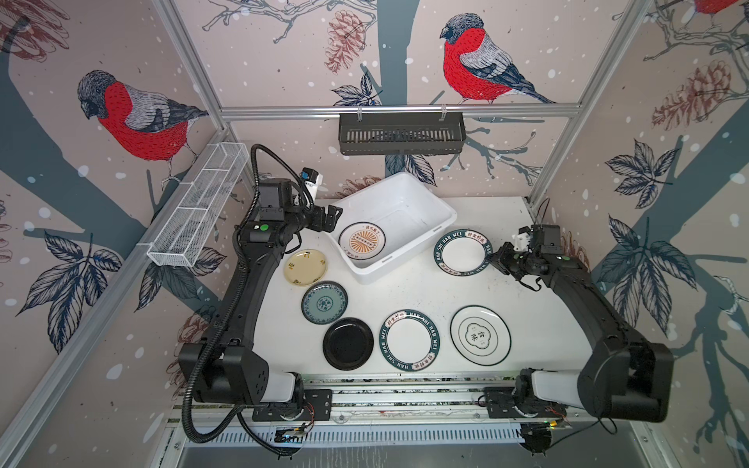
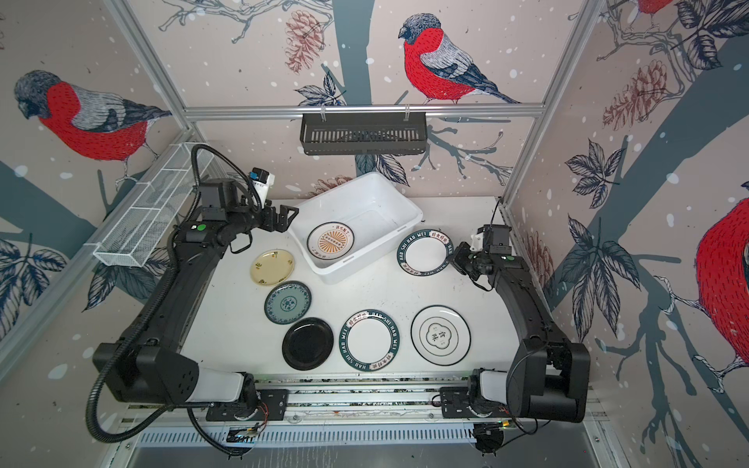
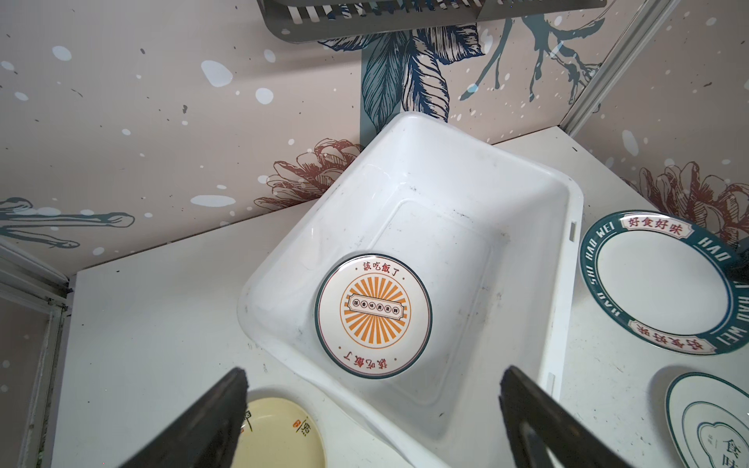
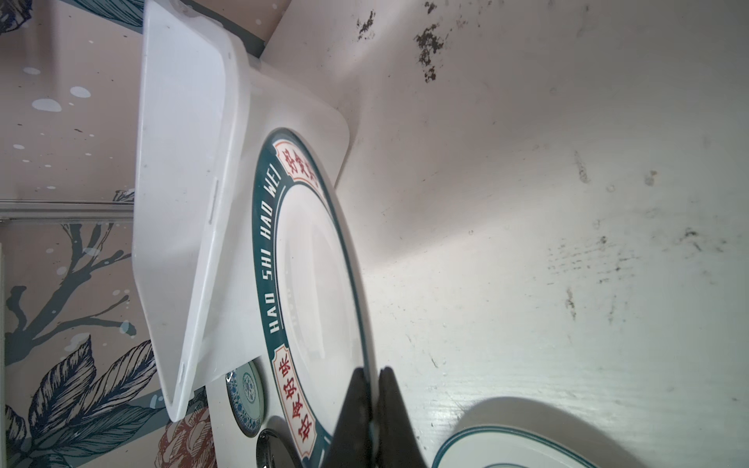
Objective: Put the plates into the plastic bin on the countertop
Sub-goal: 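Grasp the green-rimmed plate's edge with the right gripper and lift it, then carry the green-rimmed plate over the bin with the right gripper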
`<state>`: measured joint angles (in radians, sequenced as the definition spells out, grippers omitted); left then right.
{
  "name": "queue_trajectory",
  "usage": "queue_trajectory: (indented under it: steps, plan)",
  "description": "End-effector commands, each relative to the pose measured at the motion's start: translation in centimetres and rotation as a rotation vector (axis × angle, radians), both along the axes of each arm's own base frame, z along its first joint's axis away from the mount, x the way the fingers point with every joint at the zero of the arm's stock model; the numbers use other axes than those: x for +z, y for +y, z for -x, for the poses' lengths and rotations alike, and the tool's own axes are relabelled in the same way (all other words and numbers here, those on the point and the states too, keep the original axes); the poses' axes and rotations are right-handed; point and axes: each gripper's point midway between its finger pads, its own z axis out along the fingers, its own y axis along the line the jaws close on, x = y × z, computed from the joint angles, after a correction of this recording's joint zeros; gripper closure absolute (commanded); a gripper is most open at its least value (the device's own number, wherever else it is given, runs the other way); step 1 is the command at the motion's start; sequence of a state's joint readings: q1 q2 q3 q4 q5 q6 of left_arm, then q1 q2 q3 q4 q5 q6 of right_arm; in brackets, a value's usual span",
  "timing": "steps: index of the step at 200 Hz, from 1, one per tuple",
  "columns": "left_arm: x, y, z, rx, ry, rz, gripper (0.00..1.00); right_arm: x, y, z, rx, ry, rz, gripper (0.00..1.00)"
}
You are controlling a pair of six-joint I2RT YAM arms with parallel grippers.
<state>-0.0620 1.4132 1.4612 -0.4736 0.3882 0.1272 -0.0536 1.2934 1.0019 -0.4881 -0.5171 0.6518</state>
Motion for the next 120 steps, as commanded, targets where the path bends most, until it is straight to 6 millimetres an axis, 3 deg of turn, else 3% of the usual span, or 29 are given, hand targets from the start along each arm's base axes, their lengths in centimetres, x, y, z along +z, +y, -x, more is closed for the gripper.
queue_trajectory:
  steps: [1, 45, 83, 120]
  plan:
    - [1.2, -0.1, -0.6, 0.004, -0.049, 0.006, 0.04, 2.1, 0.4, 0.5, 0.030, -0.020, 0.010, 1.00]
    - [1.3, 0.0, -0.7, 0.011, -0.053, 0.008, 0.04, 6.7, 2.5, -0.6, 0.092, -0.083, 0.040, 1.00]
    - [1.5, 0.2, -0.6, 0.017, -0.062, -0.001, 0.04, 9.9, 7.3, -3.6, 0.187, -0.146, 0.035, 1.00]
    - [1.7, 0.2, -0.4, 0.017, -0.070, 0.000, 0.04, 11.2, 12.5, -7.1, 0.285, -0.187, 0.025, 1.00]
